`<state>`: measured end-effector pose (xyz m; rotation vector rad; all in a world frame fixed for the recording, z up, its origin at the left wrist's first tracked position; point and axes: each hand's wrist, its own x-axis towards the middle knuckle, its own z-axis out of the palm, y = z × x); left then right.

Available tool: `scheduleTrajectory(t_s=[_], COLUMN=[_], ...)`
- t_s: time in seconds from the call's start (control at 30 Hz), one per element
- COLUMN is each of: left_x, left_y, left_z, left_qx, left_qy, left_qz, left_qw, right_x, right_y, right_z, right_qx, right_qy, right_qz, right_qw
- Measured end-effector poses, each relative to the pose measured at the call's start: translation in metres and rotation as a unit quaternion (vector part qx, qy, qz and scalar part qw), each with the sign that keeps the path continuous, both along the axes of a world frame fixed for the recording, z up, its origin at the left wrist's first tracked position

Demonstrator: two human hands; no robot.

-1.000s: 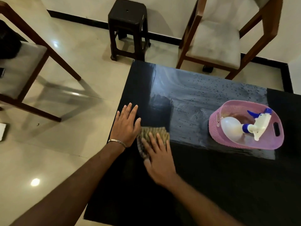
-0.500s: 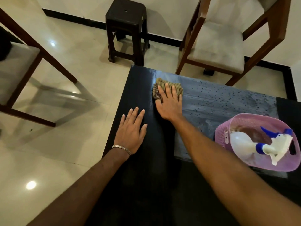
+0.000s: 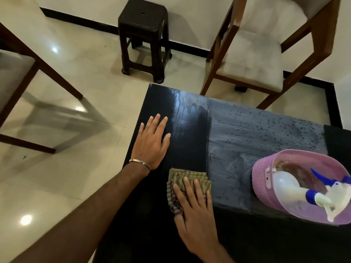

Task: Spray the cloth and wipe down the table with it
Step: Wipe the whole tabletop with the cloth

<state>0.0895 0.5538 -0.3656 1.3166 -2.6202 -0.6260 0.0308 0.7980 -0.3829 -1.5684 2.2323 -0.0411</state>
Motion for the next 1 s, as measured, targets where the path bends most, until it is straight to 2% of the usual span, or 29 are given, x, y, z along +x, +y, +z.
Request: scheduleTrajectory(t_s=[0.1,0.17,0.27,0.33,0.47,0.63,0.73,0.8,0.9,1.0], left_x=[0.0,0.001,0.003,0.004,0.003,-0.001,-0.001,-0.001,0.0,0.0], left_y=[-0.001,-0.001,0.001,0.003,0.004,0.007,0.009,0.01,0.01,0.012], left_z=[-0.001,0.0,0.002,0.002,0.003,0.007,0.012,0.015,0.016,0.017], left_qx=[0.002,0.01,0.006,0.002,0.008,0.002,-0.005,-0.005,-0.005,-0.003], left_qy=[0.011,0.022,0.029,0.027,0.034,0.027,0.022,0.024,0.022,0.021], left_qz=[0.009,0.028,0.043,0.043,0.046,0.033,0.025,0.023,0.022,0.02], left_qw=[1.0,0.999,0.999,0.999,0.998,0.999,0.999,0.999,1.0,1.0], right_x=[-0.03,-0.056,-0.092,-0.115,-0.178,-0.251,-0.249,-0.228,-0.172,-0.097], right_y=[-0.07,-0.136,-0.225,-0.255,-0.243,-0.183,-0.18,-0.186,-0.19,-0.18], right_z=[-0.003,-0.004,-0.002,-0.002,-0.006,-0.006,-0.004,-0.004,-0.008,-0.004], right_qx=[-0.024,-0.049,-0.03,-0.025,-0.028,-0.018,-0.002,-0.016,-0.03,-0.028], right_qy=[-0.024,0.0,0.021,0.015,0.041,0.06,0.043,0.047,0.075,0.045], right_qz=[0.006,0.002,0.009,-0.003,-0.107,-0.331,-0.38,-0.335,-0.201,-0.092], right_qw=[0.999,0.999,0.999,1.0,0.993,0.942,0.924,0.941,0.976,0.994])
